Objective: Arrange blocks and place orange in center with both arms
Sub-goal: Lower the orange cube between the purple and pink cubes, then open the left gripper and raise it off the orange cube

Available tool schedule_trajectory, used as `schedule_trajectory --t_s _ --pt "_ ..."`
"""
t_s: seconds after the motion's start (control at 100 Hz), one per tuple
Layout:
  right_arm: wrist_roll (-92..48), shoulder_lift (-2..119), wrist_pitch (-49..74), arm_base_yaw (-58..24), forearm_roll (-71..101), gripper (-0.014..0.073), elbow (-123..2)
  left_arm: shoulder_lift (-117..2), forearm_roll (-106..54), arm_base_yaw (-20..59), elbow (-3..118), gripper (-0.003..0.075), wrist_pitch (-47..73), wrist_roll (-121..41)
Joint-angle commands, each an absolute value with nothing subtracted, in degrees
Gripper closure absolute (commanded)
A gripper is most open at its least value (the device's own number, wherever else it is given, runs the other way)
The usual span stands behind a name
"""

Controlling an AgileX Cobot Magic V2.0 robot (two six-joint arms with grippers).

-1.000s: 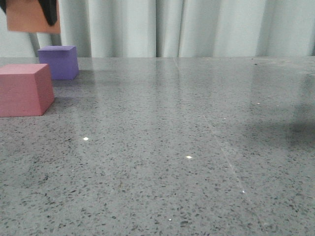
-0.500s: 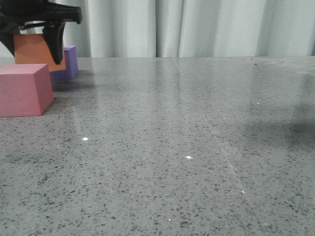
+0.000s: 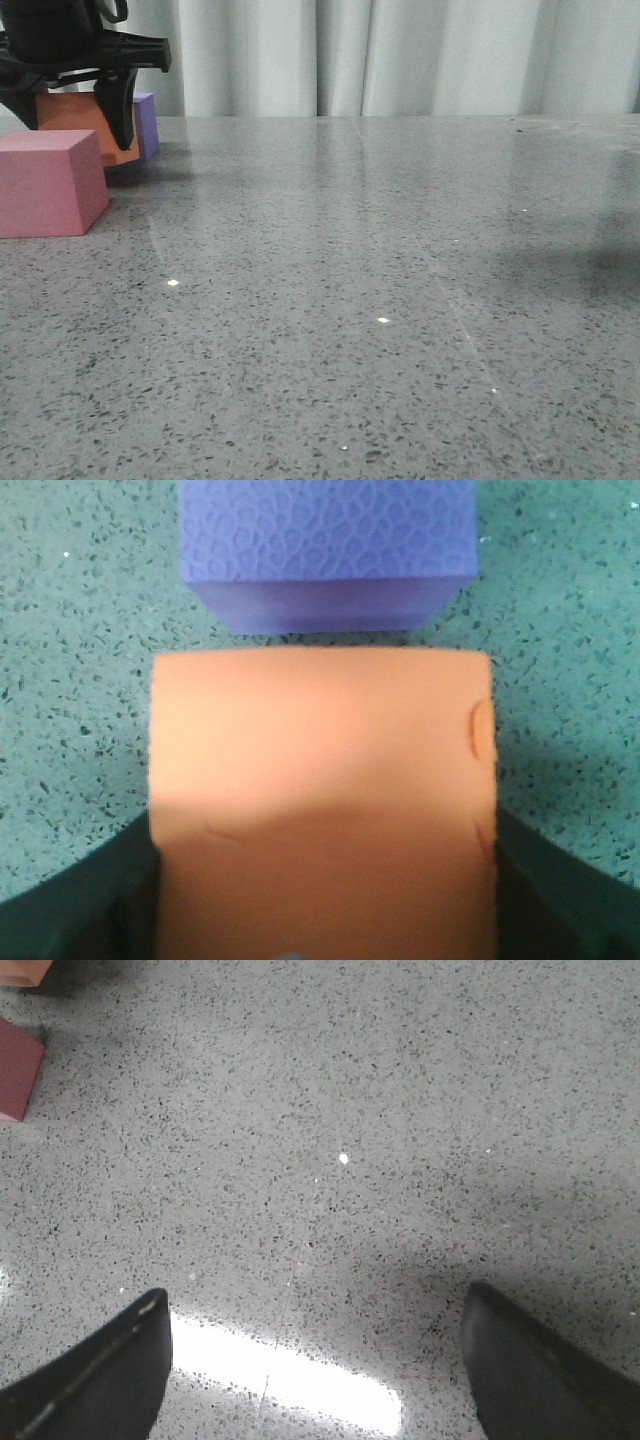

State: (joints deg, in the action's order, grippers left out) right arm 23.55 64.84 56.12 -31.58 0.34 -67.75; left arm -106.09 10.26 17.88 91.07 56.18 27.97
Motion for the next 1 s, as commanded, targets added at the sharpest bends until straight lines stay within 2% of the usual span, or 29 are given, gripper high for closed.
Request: schedule_trajectory --t_s 0.0,0.29,0.36,0.43,0.55,0.62,0.67,0.99 --pt "23.01 63.49 52.79 -31.5 0.0 0.0003 -69.07 -103.71 10.78 17.76 92.44 0.0565 54.11 28.66" --pt "23.01 63.49 52.79 -31.5 0.0 0.0003 -69.07 -105.02 10.68 17.76 92.44 0.0559 54.22 28.66" --pt "23.01 63.49 52.79 -31.5 0.0 0.0003 -69.07 -105.02 10.68 17.76 92.44 0.0533 54.1 28.66" --pt "23.01 63.49 52.79 -31.5 0.0 0.0003 -69.07 -105.02 10.68 17.76 92.44 0.0457 54.01 28.66" --pt "23.01 63.49 52.79 -31.5 0.0 0.0003 -69.07 -105.02 10.68 17.76 92.44 0.0271 54.01 28.66" --pt "23.01 63.49 52.79 -31.5 0.0 0.0003 -69.07 -105.02 10.68 17.76 92.44 0.0196 54.01 28.66" --pt "23.01 63.49 52.79 -31.5 0.0 0.0003 -69.07 -105.02 10.68 17.76 92.44 0.0169 54.01 28.66" --pt "23.01 63.49 52.79 -31.5 0.0 0.0003 -69.07 -104.5 10.68 17.76 92.65 0.0162 53.76 28.66"
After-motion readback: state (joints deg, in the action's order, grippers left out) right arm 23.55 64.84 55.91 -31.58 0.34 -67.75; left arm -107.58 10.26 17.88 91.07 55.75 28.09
